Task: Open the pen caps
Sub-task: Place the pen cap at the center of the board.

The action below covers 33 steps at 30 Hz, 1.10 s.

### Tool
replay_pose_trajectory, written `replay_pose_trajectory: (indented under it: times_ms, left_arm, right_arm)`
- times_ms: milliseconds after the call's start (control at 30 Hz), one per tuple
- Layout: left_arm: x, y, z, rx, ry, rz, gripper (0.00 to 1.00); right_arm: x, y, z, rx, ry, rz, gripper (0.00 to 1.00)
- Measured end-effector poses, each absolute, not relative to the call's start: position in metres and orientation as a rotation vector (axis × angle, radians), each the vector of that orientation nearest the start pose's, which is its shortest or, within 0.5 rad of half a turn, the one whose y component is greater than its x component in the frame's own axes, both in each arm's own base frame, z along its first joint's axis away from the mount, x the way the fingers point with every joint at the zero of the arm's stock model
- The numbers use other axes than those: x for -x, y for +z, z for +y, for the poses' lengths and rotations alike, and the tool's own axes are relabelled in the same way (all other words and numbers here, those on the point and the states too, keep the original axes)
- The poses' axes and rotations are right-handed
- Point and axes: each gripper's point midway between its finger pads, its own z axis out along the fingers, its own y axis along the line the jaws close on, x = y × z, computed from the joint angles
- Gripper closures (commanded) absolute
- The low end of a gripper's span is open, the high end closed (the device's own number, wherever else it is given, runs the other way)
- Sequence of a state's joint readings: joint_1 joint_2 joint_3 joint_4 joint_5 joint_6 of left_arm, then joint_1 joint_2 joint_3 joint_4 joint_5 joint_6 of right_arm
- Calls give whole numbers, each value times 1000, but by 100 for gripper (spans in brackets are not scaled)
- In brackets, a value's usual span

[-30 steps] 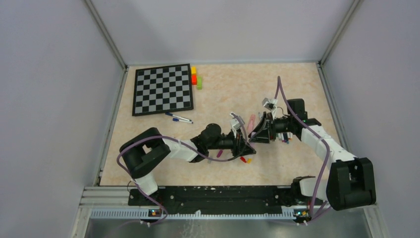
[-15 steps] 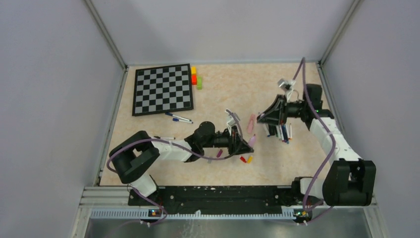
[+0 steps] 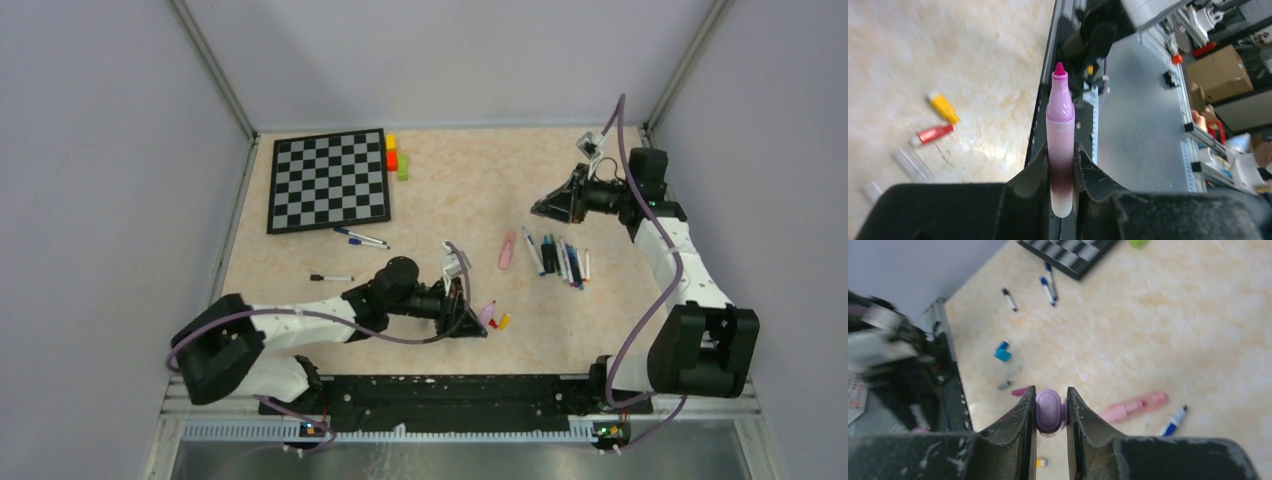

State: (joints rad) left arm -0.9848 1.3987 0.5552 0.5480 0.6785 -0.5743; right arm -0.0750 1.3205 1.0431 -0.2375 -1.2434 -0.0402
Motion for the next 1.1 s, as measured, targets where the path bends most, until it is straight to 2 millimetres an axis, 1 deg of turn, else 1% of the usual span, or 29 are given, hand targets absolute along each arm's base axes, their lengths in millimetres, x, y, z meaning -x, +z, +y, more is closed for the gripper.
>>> replay_pose_trajectory:
  times_ms: [67,100,167,233,300,367,467,600,767,833,900,1000,1100]
  left_arm:
    - [-99,165,-366,-945,-1586,1841,100]
    - [-103,178,-363,-922,-1561,1787,100]
    - [-109,196,-356,-875,-1518,1715,100]
    - [-115,201,-348,-824,-1472,1681,100]
    - [-119,194,-341,-786,-1432,1692,100]
    - [-123,182,-336,-756,-1396,1723,100]
    - [-126,167,-328,-719,-1352,1763,100]
    - [-129,160,-321,-678,-1328,1775,100]
    - [-132,160,-317,-642,-1314,1769,100]
    - [-134,160,-316,-632,-1308,1768,100]
    - [-136,159,-315,-617,-1296,1770,100]
    - [-139,161,-310,-589,-1278,1759,100]
    - [-141,167,-303,-556,-1265,1729,100]
  right_arm:
    - [-317,228,135,663,1116,1860,100]
    - [-315,208,131,648,1088,1919,100]
    - [-306,170,124,614,1064,2039,100]
    - [-294,137,119,575,1055,2158,100]
    - [-288,121,116,559,1039,2219,100]
    - [-287,111,115,558,1010,2261,99]
    - [-287,98,118,575,989,2306,98]
    - [-286,82,118,577,964,2366,95]
    - [-285,77,119,610,952,2373,94]
    - [-281,76,127,661,964,2364,93]
    - [-272,74,140,734,988,2361,92]
    - [-254,65,166,879,1036,2364,91]
    - [-235,54,186,1009,1073,2375,89]
